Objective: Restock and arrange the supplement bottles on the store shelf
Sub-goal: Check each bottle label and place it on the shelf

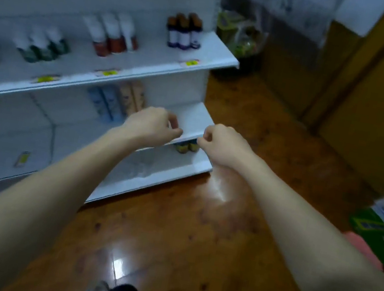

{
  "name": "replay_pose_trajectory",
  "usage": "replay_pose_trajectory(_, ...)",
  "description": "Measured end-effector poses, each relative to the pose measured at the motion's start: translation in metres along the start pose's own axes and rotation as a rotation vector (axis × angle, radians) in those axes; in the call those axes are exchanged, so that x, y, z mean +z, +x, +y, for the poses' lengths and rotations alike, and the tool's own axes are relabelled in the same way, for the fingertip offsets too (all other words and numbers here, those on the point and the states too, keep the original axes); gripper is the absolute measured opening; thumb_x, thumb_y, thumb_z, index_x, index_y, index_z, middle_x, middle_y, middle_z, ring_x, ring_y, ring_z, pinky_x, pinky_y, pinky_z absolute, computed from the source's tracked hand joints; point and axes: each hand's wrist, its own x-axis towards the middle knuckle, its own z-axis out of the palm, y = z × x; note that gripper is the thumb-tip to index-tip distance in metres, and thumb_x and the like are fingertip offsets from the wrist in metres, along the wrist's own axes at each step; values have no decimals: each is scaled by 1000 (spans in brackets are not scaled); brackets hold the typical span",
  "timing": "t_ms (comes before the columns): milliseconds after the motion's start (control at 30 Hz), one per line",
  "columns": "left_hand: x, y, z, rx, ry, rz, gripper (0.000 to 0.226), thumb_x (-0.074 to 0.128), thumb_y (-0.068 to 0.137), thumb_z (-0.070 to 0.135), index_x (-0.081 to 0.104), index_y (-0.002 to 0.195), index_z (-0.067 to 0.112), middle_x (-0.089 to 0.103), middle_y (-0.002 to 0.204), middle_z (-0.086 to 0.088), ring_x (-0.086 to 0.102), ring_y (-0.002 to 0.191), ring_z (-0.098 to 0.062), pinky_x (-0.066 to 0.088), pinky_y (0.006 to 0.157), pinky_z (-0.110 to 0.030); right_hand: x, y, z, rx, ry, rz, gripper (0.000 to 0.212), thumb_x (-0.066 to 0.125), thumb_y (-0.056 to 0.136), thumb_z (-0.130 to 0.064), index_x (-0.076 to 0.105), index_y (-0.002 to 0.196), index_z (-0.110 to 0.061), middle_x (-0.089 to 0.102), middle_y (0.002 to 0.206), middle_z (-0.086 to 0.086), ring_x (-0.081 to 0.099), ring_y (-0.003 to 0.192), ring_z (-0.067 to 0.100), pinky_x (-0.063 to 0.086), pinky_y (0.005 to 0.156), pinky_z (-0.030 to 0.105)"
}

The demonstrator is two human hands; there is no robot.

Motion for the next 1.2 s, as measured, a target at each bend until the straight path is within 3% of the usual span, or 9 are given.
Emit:
replay_pose_trajectory(67,-26,-15,-46,-59,-18,46,21,56,92,49,66,93,30,70,105,-2,63,98,-25,53,83,-38,7,20,-51,-78,-20,-24,29,52,95,-34,65,89,-9,67,83,14,63,83,36,39,57,32)
replay_pose_trajectory(167,-60,-44,-119,-140,-46,124,20,56,93,44,62,84,27,71,104,-7,63,99,-29,49,78,-35,22,46,-131,-184,-38,-30,26,54,92,-36,57,72,-20,64,80,7,63,82,32,44,62,34)
replay_pose_trajectory(300,-89,-89,-223,-271,-78,192,16,57,93,44,62,88,30,71,101,-1,64,95,-25,50,76,-34,62,75,-241,-303,-32,-51,32,56,91,-34,47,63,-22,64,87,11,61,92,35,46,73,36)
replay_pose_trajectory(433,-107,-129,-316,-350,-108,255,13,57,91,45,62,87,33,71,98,1,64,92,-23,52,76,-35,107,92,-346,-412,-107,-114,25,55,92,-35,55,72,-19,69,97,14,63,95,32,44,71,35)
replay_pose_trajectory(567,-124,-154,-381,-396,-125,323,8,57,89,42,59,87,35,70,102,2,64,98,-25,52,80,-36,136,110,-421,-474,-103,-115,24,55,91,-33,61,80,-13,68,89,12,62,88,32,49,71,37)
replay_pose_trajectory(700,-135,-161,-428,-437,-148,354,7,56,90,39,61,91,35,69,102,4,63,99,-23,48,76,-33,161,136,-468,-480,-115,-149,23,55,90,-33,60,76,-16,66,82,8,62,82,31,51,70,38)
replay_pose_trajectory(833,-135,-149,-470,-464,-201,405,4,55,91,35,58,88,35,64,89,9,62,92,-21,45,72,-30,186,169,-496,-490,-109,-166,21,55,88,-33,61,77,-17,66,83,5,61,83,29,53,72,39)
replay_pose_trajectory(1100,-126,-91,-549,-502,-371,442,7,59,89,30,65,93,30,66,85,8,64,86,-20,54,77,-36,233,249,-534,-506,-68,-252,22,52,92,-29,55,74,-17,62,80,7,59,82,32,47,70,39)
replay_pose_trajectory(1200,-124,-75,-574,-511,-459,461,5,63,88,25,65,92,28,66,82,7,65,82,-19,54,75,-35,243,278,-546,-507,-51,-299,19,53,92,-28,62,85,-12,66,87,12,61,85,33,50,71,39)
